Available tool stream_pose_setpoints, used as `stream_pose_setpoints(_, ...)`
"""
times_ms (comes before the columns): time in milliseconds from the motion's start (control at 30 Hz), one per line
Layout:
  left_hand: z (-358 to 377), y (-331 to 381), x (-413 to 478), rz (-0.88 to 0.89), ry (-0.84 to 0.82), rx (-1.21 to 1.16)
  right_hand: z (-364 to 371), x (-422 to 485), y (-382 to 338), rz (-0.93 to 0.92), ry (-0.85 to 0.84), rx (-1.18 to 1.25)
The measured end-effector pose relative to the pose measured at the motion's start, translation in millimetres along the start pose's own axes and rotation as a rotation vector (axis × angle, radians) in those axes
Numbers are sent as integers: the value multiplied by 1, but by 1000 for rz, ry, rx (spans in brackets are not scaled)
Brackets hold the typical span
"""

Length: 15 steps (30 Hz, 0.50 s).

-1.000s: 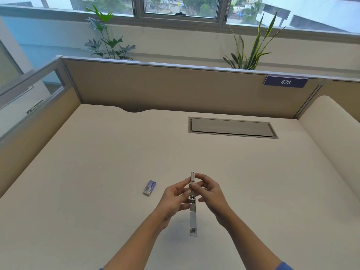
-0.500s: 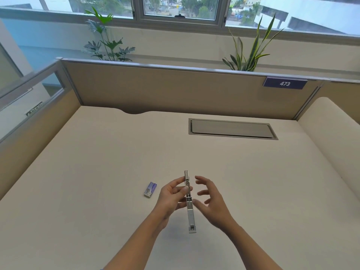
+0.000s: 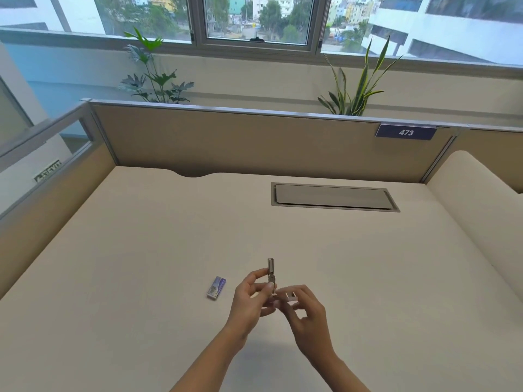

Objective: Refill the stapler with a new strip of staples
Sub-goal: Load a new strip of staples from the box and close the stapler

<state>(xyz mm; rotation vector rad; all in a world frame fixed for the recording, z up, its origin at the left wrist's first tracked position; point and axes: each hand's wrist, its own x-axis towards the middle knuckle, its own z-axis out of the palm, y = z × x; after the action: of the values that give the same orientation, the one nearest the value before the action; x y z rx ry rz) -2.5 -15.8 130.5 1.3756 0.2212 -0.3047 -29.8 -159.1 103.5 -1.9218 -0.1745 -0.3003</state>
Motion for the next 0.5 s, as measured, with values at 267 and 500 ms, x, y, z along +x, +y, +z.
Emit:
stream_pose_setpoints(267, 14, -1, -9, 18, -16, 47, 8, 4, -10, 196, 180, 246)
stream_pose_setpoints(500, 12, -3, -12, 84, 15, 78, 7, 5, -12, 350, 82, 348)
